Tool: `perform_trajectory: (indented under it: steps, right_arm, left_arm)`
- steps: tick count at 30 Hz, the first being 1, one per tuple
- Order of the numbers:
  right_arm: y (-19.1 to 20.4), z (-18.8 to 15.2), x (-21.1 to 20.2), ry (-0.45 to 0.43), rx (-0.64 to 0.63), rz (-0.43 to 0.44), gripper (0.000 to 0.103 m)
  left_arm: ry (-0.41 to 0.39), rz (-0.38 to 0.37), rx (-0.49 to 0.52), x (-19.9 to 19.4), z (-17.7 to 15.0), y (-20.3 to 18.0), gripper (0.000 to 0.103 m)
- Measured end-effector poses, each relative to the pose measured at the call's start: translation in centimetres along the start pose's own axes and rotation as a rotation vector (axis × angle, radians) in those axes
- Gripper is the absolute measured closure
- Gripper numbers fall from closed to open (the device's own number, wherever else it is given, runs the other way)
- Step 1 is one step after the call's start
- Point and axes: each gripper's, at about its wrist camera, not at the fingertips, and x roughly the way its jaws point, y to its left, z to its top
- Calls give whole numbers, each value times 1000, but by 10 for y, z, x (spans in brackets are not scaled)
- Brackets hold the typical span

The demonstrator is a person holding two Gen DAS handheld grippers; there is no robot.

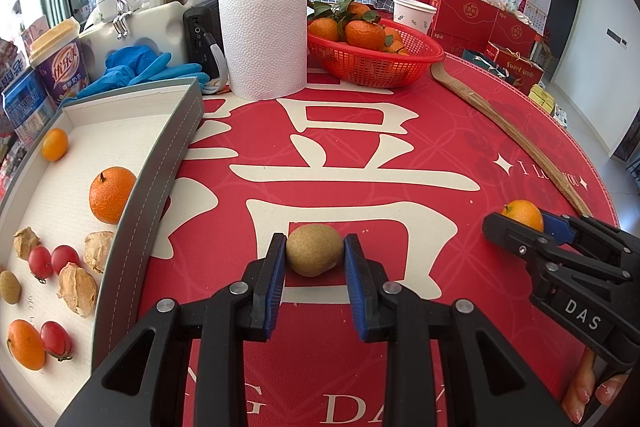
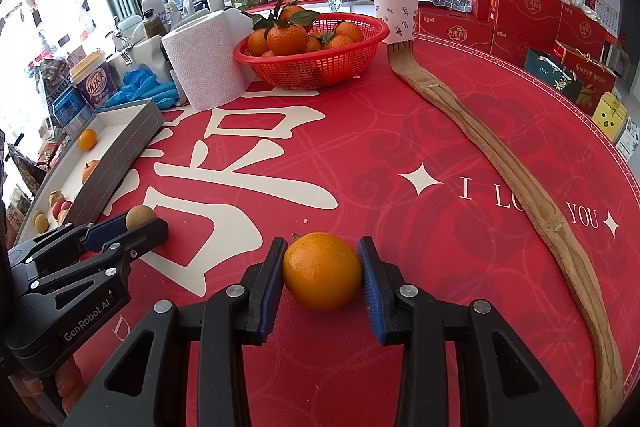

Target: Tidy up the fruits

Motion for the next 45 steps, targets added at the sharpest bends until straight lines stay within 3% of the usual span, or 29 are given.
perform_trajectory:
  steps: [35,45]
  right_arm:
    - [-5,1,0,-16,30,22,66]
    - [9,12,-11,11,31,-18,66]
  left_arm:
    - [-3,-10,0,-3,-1,0,72]
    - [-60,-16,-13,-26,1,11,72]
